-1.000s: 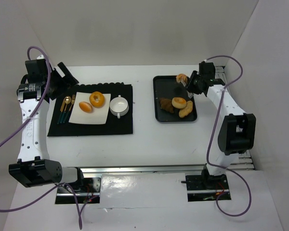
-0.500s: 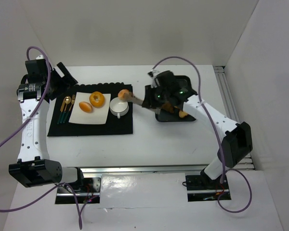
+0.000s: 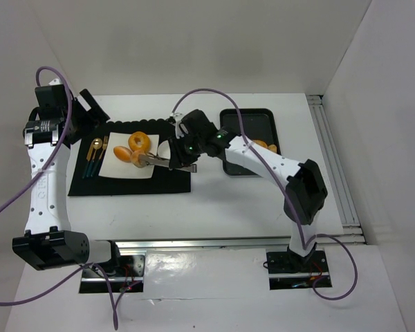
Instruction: Place the bread
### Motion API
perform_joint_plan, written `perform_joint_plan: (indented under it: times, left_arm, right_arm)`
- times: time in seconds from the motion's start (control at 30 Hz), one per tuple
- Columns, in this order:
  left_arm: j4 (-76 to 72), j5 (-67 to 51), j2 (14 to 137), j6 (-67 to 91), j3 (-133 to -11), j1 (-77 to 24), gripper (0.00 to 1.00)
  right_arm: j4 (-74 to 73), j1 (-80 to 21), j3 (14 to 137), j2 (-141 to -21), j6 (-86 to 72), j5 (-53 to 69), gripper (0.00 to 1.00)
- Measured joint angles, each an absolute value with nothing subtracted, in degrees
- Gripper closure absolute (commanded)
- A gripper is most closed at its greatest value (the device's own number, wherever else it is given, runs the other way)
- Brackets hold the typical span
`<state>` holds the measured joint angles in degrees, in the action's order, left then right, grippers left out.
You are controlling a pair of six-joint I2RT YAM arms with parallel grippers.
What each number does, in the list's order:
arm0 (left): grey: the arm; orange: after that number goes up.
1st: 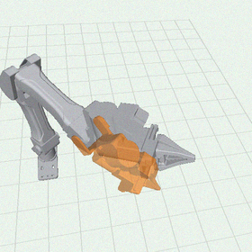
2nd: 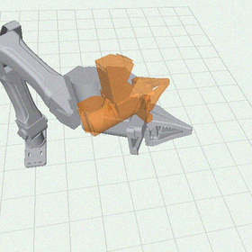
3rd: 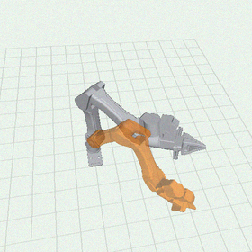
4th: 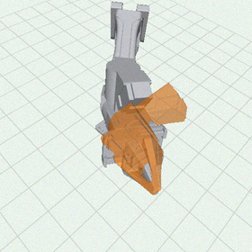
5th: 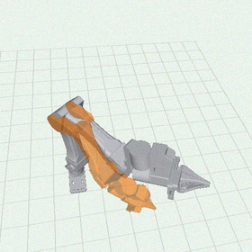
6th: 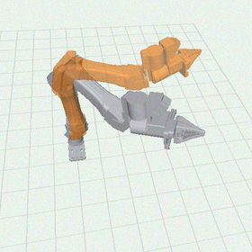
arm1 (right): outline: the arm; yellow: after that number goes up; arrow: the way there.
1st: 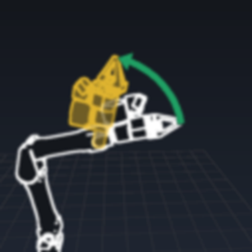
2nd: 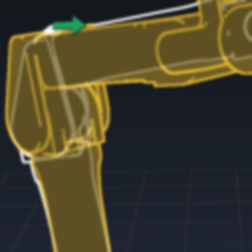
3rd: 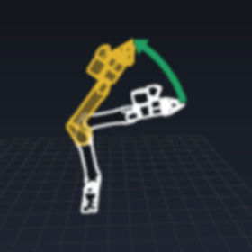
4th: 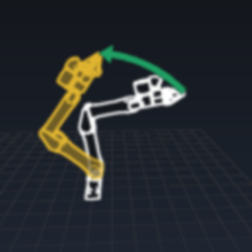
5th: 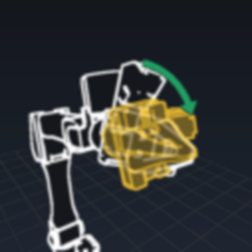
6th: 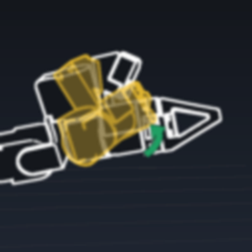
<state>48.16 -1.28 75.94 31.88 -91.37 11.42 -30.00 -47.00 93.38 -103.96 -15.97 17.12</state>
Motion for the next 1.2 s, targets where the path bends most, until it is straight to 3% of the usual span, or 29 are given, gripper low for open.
perform_joint_plan:
  times: [0.13, 0.33, 0.73, 1.0, 1.2]
  left_arm:
    - [48.49, -1.19, 75.92, 31.88, -91.42, 11.42, 0.00]
    - [48.60, -1.19, 75.92, 31.81, -91.42, 11.42, 0.00]
    - [48.71, -1.19, 75.92, 31.79, -91.42, 11.42, 0.00]
    - [48.88, -1.19, 75.92, 31.79, -91.42, 11.42, 0.00]
    - [48.90, -1.19, 75.92, 31.79, -91.42, 11.42, 0.00]
  right_arm:
    - [-29.63, -47.27, 96.01, -109.08, -15.88, 17.41, 0.71]
    - [-29.91, -47.55, 98.52, -114.34, -15.92, 17.41, 0.50]
    - [-31.07, -47.44, 102.00, -113.60, -15.55, 15.77, 0.48]
    - [-30.98, -41.10, 99.83, -102.96, -16.25, 12.60, 0.48]
    - [-30.28, -33.41, 87.42, -88.97, -17.76, 4.10, 0.48]
